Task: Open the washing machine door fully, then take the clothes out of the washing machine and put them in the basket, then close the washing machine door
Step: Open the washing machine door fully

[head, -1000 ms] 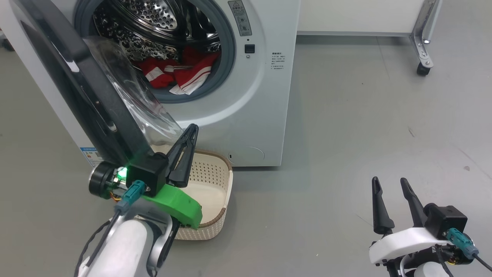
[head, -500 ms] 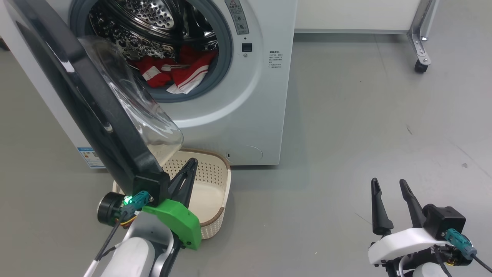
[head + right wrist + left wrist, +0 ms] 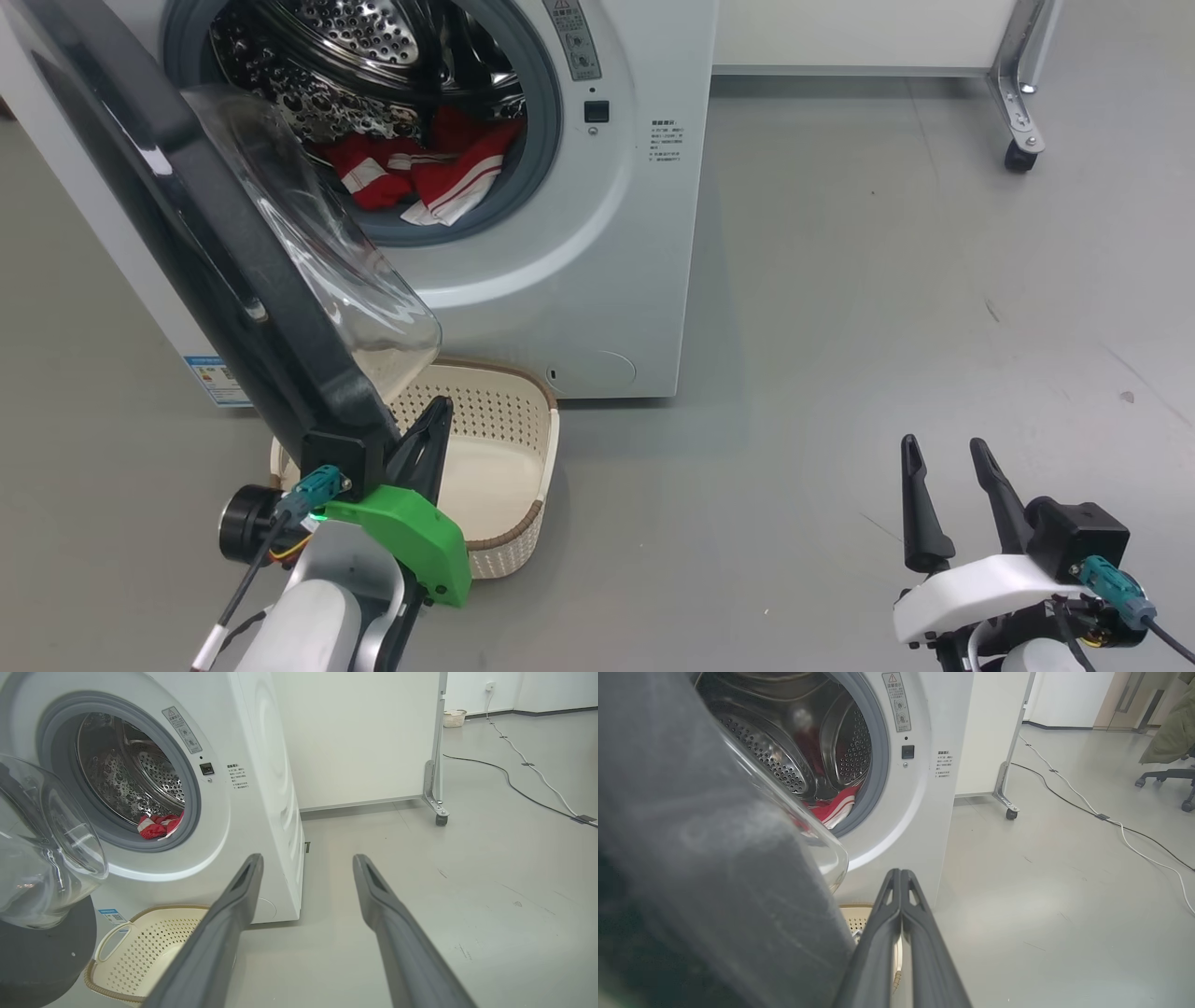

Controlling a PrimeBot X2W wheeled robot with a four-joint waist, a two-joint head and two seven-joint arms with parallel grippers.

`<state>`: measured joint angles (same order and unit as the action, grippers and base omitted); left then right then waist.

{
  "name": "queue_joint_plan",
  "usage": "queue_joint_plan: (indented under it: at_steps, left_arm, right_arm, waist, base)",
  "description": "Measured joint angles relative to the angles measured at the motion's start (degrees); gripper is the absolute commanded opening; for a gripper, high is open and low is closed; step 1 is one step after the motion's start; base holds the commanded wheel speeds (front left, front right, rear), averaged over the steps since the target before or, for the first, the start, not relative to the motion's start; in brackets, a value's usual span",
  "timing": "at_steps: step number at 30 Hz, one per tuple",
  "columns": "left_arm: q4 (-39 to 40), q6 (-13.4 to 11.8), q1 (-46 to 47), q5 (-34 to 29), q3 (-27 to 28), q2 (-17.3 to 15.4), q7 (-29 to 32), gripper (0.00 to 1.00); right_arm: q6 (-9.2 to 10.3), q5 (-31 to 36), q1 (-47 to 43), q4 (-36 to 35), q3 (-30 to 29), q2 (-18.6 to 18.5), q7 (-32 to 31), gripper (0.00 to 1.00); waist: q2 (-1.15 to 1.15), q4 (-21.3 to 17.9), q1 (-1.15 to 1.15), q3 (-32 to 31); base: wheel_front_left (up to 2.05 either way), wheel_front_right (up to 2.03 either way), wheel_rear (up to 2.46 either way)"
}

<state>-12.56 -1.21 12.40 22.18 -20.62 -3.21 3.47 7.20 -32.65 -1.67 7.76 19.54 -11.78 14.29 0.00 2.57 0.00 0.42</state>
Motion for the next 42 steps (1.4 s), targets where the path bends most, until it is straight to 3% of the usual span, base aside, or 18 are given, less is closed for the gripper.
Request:
queue_joint_plan:
  at_steps: [17, 42]
  left_arm:
    - [-2.64, 0.01, 0.01, 0.49, -0.62, 0.59, -1.11, 0.00]
    - [-5.10, -0.34, 0.01, 1.14, 0.27, 0.79, -3.14, 0.00]
  right_arm:
    - [-0.03, 0.00, -0.04, 0.07, -0.97, -0.01, 0.00, 1.00]
    - [-0.08, 0.02, -1.22, 0.08, -0.93, -0.08, 0.00, 1.00]
  waist:
    - [0.00, 3.62, 0.00, -0.27]
    - [0.00, 16.62, 0.00, -1.12]
  base:
    - [0.00, 0.00, 0.00]
    - [0.00, 0.00, 0.00]
